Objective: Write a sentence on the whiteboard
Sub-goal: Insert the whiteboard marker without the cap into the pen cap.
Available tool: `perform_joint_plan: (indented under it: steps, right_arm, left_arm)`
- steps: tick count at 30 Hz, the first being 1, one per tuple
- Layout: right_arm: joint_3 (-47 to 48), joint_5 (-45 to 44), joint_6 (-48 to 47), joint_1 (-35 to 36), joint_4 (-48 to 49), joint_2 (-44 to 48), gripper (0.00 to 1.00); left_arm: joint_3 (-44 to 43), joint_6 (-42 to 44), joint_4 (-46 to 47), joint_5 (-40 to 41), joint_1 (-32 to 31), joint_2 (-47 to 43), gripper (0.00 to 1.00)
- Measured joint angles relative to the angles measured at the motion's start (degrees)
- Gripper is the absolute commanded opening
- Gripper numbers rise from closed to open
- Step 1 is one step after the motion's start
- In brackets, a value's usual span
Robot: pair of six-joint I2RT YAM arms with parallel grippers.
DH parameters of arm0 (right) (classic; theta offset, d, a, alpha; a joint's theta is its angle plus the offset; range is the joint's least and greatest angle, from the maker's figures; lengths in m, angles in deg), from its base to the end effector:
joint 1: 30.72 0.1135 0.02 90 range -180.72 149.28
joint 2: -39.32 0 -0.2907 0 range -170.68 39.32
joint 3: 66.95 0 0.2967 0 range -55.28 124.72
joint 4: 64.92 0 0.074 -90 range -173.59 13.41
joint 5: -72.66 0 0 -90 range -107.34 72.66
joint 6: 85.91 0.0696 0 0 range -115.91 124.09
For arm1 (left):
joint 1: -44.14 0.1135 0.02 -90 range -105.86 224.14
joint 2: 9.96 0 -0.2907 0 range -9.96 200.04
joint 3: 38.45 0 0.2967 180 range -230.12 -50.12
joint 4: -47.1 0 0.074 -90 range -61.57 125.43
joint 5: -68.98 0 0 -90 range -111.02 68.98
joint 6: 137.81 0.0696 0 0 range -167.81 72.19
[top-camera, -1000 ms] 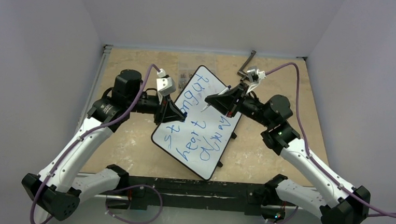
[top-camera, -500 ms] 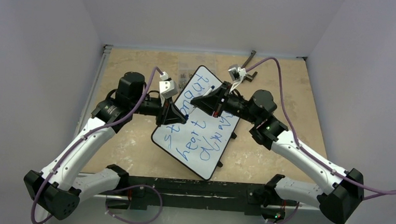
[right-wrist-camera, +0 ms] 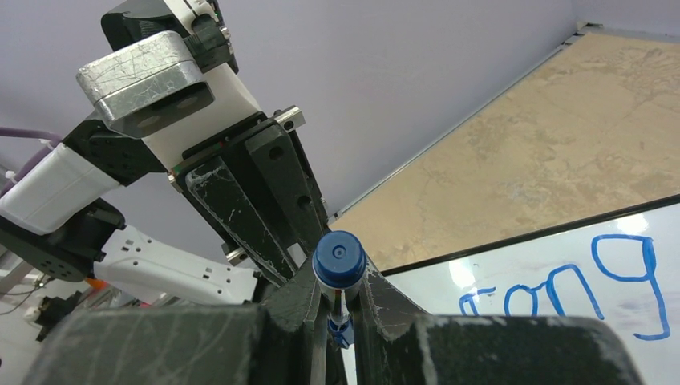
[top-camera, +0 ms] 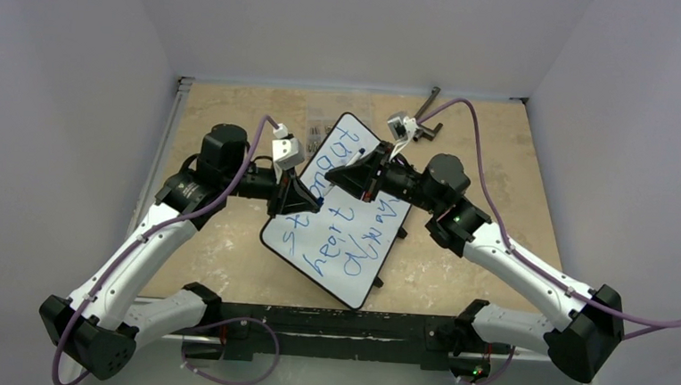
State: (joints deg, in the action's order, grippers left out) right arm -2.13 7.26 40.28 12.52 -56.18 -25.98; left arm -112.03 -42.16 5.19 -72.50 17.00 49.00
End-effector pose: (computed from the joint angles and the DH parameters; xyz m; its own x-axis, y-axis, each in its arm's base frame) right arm 0.2213 0.2479 0.3948 -0.4605 0.3039 -0.8340 -0.8067 0.2487 0.5361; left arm 0.2079 -0.1677 0.3837 -0.3171 0.2315 -0.9197 0.9386 0.2153 -0.2695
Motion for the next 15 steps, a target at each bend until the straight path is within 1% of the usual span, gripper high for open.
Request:
perform_joint_plan:
  steps: [15]
  right_arm:
    - [0.0, -1.0, -1.0, 1.9, -0.9, -1.1, 0.00]
  left_arm:
    - [0.0, 0.0, 0.2, 0.3, 0.0, 0.0, 0.00]
